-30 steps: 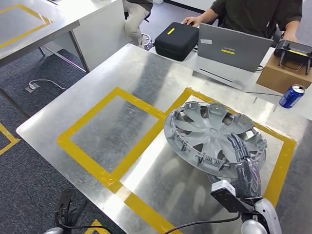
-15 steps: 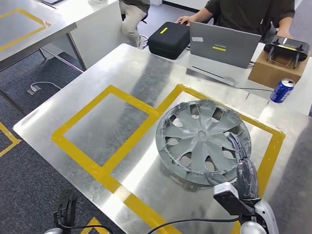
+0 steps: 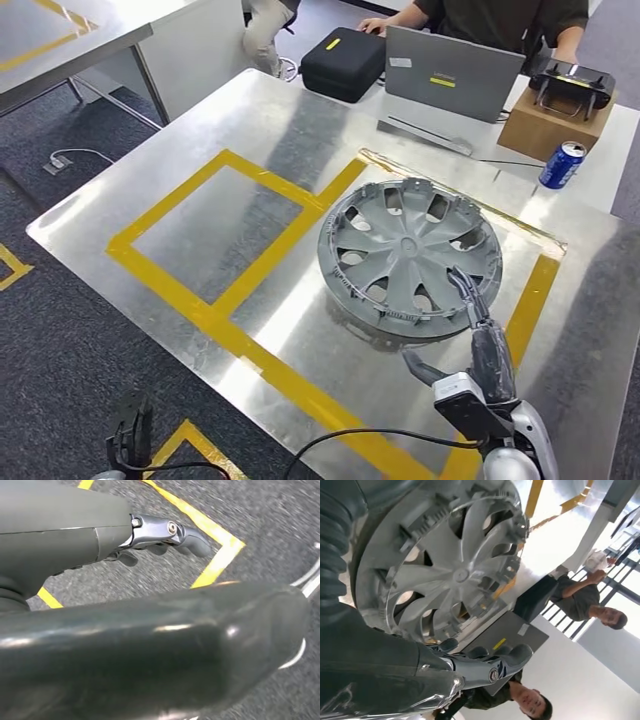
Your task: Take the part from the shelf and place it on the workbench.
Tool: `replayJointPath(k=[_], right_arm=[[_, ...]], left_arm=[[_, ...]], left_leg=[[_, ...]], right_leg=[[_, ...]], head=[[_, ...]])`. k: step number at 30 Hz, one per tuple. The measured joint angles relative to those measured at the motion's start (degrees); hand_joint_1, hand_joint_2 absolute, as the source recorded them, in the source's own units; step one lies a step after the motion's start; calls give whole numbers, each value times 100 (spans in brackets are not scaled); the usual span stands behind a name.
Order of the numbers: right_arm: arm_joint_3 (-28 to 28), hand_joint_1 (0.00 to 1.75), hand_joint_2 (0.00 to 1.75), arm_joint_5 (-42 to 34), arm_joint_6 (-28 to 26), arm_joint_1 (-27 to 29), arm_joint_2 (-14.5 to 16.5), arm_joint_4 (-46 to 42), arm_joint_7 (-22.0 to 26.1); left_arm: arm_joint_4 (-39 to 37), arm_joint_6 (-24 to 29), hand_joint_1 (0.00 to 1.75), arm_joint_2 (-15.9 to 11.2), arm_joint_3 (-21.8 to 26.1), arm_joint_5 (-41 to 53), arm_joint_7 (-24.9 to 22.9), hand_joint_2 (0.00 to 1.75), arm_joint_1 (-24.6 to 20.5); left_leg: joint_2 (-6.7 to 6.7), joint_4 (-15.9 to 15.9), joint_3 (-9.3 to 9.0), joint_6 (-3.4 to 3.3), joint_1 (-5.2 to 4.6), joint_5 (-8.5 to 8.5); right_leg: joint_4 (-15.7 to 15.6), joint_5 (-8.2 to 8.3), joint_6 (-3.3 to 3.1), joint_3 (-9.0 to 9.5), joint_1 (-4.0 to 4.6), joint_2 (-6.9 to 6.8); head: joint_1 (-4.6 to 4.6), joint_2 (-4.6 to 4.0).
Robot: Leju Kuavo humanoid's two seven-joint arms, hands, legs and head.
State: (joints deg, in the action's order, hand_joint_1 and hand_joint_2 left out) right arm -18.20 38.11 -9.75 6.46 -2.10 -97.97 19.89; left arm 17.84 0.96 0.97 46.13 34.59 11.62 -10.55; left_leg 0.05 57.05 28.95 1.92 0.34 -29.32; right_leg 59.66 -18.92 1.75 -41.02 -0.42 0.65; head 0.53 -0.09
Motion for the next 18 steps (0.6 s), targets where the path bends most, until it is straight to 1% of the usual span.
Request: replayJointPath(k=[1,2,3,4,5,6,7,8,9,10,11,12,13,14,15,16,17,18], right_arm=[[-7,0,175,-19,11,10,1,-2,5],[-12,0,175,-53,34,19,1,-4,19],[-14,0,175,-108,69,24,1,-8,42],[-15,0,175,-177,114,26,2,-10,71],[-17,0,175,-253,163,26,3,-12,102],[-20,0,175,-323,209,29,6,-14,127],[-22,0,131,-377,243,33,9,-14,144],[-25,0,87,-416,268,34,17,-14,156],[-27,0,44,-438,284,33,27,-15,162],[-28,0,0,-454,291,25,37,-15,166],[-30,0,0,-467,297,12,50,-16,167],[-33,0,0,-485,300,-1,67,-15,166],[-39,0,0,-508,305,-9,85,-10,161],[-47,0,0,-527,313,-11,101,-2,153],[-58,0,0,-538,323,-13,116,14,142],[-72,0,0,-536,334,-20,128,35,132],[-92,0,0,-525,340,-36,144,68,125],[-116,0,0,-509,343,-56,166,110,122]], left_arm=[[1,0,0,-2,1,-4,1,0,10],[1,0,0,-4,2,-9,1,0,18],[2,-1,0,-5,3,-17,2,0,20],[2,-2,0,-7,5,-27,4,0,20],[2,-5,0,-9,7,-36,8,0,23],[2,-9,0,-10,11,-47,12,0,26],[2,-12,0,-9,17,-57,15,0,30],[2,-15,0,-9,23,-68,18,0,37],[2,-15,0,-8,28,-77,19,0,44],[2,-15,0,-2,32,-83,21,0,52],[2,-15,0,14,35,-88,25,0,57],[1,-15,0,24,39,-92,31,0,61],[1,-14,0,35,45,-95,39,0,64],[1,-12,0,41,54,-98,46,0,66],[0,-8,0,37,64,-99,50,0,75],[0,-3,0,39,74,-97,53,0,82],[-1,5,0,39,82,-93,54,0,89],[-1,15,0,38,87,-89,54,0,93]], left_leg=[[7,-19,36,-42,-5,62],[15,-37,81,-85,1,129],[23,-51,132,-118,10,193],[25,-53,191,-140,9,249],[27,-51,252,-151,7,301],[28,-49,316,-152,4,351],[28,-46,381,-150,1,400],[28,-44,445,-145,0,447],[26,-42,497,-136,0,486],[24,-41,536,-125,6,518],[28,-40,570,-104,9,548],[32,-42,592,-74,22,585],[38,-56,610,-38,41,627],[42,-81,625,4,56,678],[39,-114,638,43,69,719],[33,-136,656,76,72,712],[25,-76,700,109,70,631],[18,105,784,141,67,472]], right_leg=[[4,-48,32,-35,-16,-4],[110,-196,60,-99,-24,-6],[339,-431,81,-191,-28,-10],[692,-711,99,-298,-22,-19],[1083,-944,110,-392,-21,-20],[1392,-1080,115,-432,-18,-20],[1543,-1115,110,-394,-12,-19],[1470,-1055,95,-239,-3,-20],[1185,-938,71,25,10,-20],[775,-856,28,329,28,-22],[360,-818,-18,630,55,-24],[47,-813,-53,834,84,-25],[-134,-829,-82,933,113,-22],[-203,-809,-96,960,137,-18],[-253,-750,-115,947,139,-20],[-302,-689,-139,938,129,-30],[-355,-631,-168,929,112,-48],[-401,-585,-192,917,93,-74]], head=[[-2,0],[-12,0],[-20,0],[-31,0],[-35,0],[-35,0],[-34,0],[-35,0],[-35,0],[-35,0],[-30,0],[-29,0],[-24,0],[-25,0],[-26,0],[-22,0],[-15,0],[-4,0]])
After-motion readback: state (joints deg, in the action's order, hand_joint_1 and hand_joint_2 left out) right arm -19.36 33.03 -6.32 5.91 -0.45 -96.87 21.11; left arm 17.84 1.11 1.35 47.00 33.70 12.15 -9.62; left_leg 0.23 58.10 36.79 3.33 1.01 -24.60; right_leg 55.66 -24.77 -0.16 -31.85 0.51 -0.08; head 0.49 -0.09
